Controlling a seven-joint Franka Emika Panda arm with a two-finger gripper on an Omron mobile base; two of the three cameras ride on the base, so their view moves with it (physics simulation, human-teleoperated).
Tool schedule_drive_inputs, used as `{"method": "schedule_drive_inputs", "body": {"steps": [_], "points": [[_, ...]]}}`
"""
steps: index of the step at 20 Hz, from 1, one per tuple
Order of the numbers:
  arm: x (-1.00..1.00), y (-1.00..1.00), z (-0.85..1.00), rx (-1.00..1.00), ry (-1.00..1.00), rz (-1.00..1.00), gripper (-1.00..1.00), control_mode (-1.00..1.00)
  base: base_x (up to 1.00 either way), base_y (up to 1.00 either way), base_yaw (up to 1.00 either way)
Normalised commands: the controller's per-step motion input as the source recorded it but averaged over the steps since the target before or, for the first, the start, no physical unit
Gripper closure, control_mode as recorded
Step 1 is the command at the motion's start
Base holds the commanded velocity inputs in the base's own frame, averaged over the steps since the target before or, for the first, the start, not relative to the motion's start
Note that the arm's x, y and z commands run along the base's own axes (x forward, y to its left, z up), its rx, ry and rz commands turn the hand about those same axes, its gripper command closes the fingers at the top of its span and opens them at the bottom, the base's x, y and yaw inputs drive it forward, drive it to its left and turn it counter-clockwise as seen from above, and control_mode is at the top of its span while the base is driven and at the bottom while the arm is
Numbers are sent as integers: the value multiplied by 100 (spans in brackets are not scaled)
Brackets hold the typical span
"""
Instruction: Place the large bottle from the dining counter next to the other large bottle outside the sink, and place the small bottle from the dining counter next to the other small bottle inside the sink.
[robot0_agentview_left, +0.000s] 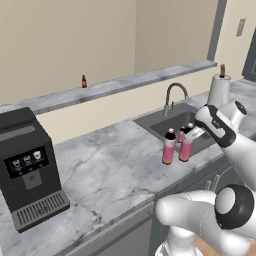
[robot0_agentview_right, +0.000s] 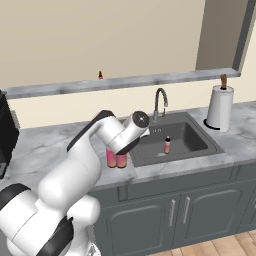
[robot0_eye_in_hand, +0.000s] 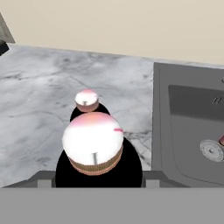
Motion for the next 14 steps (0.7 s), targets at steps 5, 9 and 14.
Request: {"method": "schedule_drive_inputs", "body": {"steps": [5,9,14], "points": [[0,3,-12,0,0,3,100,-100,0,0,0],[0,0,-17,0,0,3,100,-100,0,0,0],[0,0,-12,0,0,4,100,-100,0,0,0]]}}
